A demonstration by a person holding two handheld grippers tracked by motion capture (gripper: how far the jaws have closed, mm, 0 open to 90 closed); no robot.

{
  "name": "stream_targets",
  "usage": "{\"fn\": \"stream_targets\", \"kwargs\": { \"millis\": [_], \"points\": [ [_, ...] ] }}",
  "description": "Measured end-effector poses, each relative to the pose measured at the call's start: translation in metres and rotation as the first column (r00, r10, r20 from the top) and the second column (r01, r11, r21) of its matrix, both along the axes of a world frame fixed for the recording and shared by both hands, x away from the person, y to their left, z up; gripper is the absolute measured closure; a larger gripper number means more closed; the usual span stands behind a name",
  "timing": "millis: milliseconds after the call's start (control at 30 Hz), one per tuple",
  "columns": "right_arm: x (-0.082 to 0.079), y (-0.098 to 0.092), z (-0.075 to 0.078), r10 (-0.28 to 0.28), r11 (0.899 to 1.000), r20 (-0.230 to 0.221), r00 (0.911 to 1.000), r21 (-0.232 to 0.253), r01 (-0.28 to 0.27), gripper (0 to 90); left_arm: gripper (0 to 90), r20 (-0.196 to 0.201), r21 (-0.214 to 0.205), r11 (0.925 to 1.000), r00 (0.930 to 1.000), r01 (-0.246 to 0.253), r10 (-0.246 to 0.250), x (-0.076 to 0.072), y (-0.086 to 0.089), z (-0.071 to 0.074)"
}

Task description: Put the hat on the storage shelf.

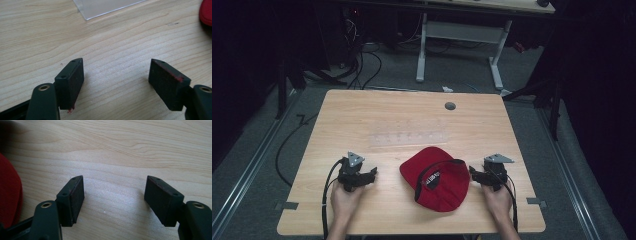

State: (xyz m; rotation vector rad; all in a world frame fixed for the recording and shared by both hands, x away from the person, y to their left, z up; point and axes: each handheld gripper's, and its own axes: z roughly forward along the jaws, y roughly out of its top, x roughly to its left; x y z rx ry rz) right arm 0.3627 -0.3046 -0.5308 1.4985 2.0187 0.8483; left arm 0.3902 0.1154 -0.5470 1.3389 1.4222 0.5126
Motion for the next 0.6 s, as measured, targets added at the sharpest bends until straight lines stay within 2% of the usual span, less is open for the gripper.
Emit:
{"fn": "stream_targets", "kwargs": {
  "millis": [600],
  "points": [
    [0.0008,-0.0006,0.0004,0.014,1.000,-0.007,0.9999,0.000,-0.014,31.5,27.1,-0.001,0.001,1.0000,1.0000,0.005,-0.005,-0.0005,-0.0003,-0.0001]
  ]
}}
